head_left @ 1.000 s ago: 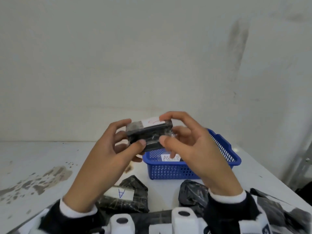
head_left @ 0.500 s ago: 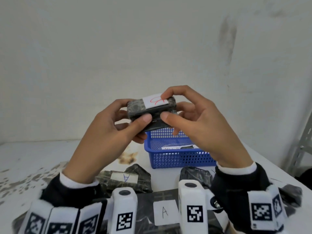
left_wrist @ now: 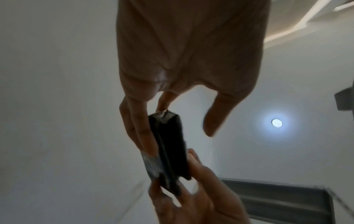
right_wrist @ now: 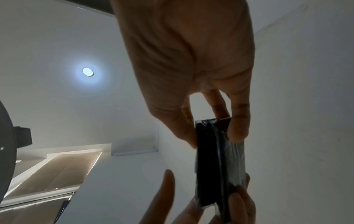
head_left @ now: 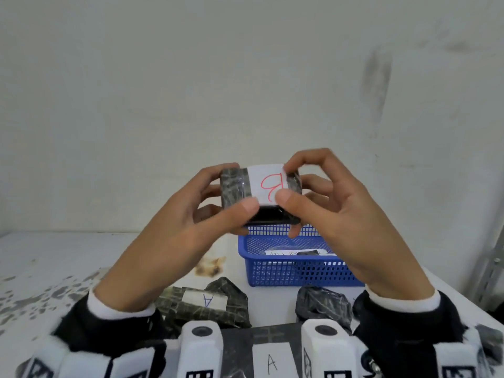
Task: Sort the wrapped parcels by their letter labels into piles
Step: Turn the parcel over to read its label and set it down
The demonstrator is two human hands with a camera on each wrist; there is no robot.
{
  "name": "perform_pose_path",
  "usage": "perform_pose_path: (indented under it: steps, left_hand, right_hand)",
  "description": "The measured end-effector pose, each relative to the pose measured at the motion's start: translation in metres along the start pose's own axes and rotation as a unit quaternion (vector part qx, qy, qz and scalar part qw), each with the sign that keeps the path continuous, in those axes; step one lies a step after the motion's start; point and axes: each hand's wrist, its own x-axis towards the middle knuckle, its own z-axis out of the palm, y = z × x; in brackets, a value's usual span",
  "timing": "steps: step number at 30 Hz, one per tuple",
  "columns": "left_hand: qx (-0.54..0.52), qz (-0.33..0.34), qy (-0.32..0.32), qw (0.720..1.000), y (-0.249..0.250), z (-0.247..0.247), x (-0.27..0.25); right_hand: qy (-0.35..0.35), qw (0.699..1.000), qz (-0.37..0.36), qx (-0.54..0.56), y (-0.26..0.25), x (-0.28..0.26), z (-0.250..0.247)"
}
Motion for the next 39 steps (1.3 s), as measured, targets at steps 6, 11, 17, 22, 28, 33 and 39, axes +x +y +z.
perform_pose_path:
  steps: [6, 11, 17, 22, 28, 33, 39]
  left_hand:
    - [-0.022, 0.009, 0.057, 0.998, 0.001, 0.005, 0.003]
    - [-0.017, 0.029, 0.074, 0.997, 0.002, 0.006, 0.002]
    - [-0.019, 0.031, 0.082, 0.996, 0.0, 0.01, 0.006]
    - [-0.003, 0.011, 0.085, 0.996, -0.003, 0.014, 0.008]
    - [0.004, -0.004, 0.08, 0.997, -0.003, 0.01, 0.008]
    - [0.0, -0.007, 0.077, 0.997, -0.003, 0.009, 0.006]
    - [-0.005, -0.001, 0.077, 0.997, 0.001, 0.005, 0.005]
  right_hand:
    - [0.027, 0.999, 0.013, -0.028, 0.007, 0.003, 0.002]
    - [0.027, 0.999, 0.004, -0.02, 0.004, 0.003, 0.002]
    - [0.043, 0.999, 0.006, -0.026, 0.006, 0.004, -0.001]
    - [0.069, 0.997, 0.028, -0.036, 0.01, 0.008, -0.001]
    - [0.074, 0.995, 0.054, -0.038, 0.009, 0.008, 0.003]
    - [0.047, 0.996, 0.056, -0.052, 0.011, 0.005, 0.0]
    - [0.033, 0.996, 0.04, -0.075, 0.01, 0.006, 0.004]
